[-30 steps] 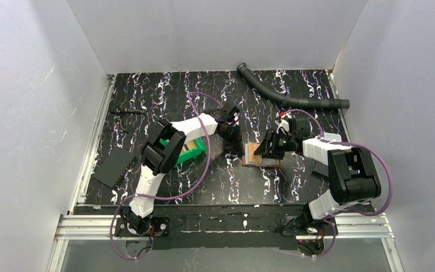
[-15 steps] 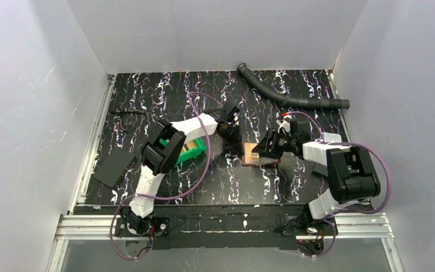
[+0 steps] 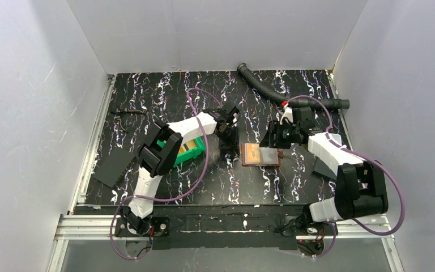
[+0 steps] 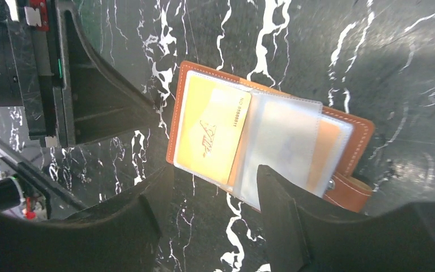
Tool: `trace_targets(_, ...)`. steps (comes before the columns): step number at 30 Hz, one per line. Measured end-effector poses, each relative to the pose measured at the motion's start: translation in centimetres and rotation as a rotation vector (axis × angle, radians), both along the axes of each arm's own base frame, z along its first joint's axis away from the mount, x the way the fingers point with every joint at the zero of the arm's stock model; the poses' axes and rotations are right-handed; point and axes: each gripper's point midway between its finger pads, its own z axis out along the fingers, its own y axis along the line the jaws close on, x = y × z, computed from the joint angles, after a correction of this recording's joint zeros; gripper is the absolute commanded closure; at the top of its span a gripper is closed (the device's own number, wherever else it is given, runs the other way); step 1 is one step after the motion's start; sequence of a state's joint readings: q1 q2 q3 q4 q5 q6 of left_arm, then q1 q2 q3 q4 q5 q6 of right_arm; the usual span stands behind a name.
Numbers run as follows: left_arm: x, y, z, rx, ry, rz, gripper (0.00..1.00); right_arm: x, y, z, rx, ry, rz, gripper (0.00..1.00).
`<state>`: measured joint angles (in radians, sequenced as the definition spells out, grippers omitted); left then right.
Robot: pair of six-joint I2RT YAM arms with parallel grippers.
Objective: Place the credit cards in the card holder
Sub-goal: Insert the credit card into the card holder.
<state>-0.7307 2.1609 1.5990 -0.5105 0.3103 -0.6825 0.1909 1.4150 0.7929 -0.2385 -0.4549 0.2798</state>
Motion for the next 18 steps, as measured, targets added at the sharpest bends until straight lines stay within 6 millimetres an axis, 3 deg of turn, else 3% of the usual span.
trace_targets(4, -0.5, 1.5, 1.2, 0.051, -0.015, -0.02, 0.56, 0.6, -0.4, 1.8, -0.047, -0.062, 0.011, 0.34)
trace_targets(8, -1.0, 2.7, 5.8, 0.037, -0.081, -0.037, 0.45, 0.6, 1.0, 2.9, -0.033, -0.09, 0.045, 0.3)
trace_targets(11, -1.7, 4.2, 11.5, -0.023, -0.186, -0.043, 0.42, 0.1, 4.0, 4.2, 0.055, -0.106, 0.095, 0.27)
trace_targets(13, -2.7, 6.2, 15.7, -0.069, -0.266, -0.032, 0.41, 0.0, 6.6, 5.6, 0.131, -0.131, 0.137, 0.25)
trace_targets(16, -3.6, 10.3, 19.7, -0.114, -0.352, 0.032, 0.36, 0.1, 11.4, 8.0, 0.222, -0.181, 0.214, 0.25)
trace_targets(18, -3.9, 13.7, 20.9, -0.115, -0.385, 0.104, 0.32, 0.3, 14.7, 9.7, 0.266, -0.216, 0.264, 0.24)
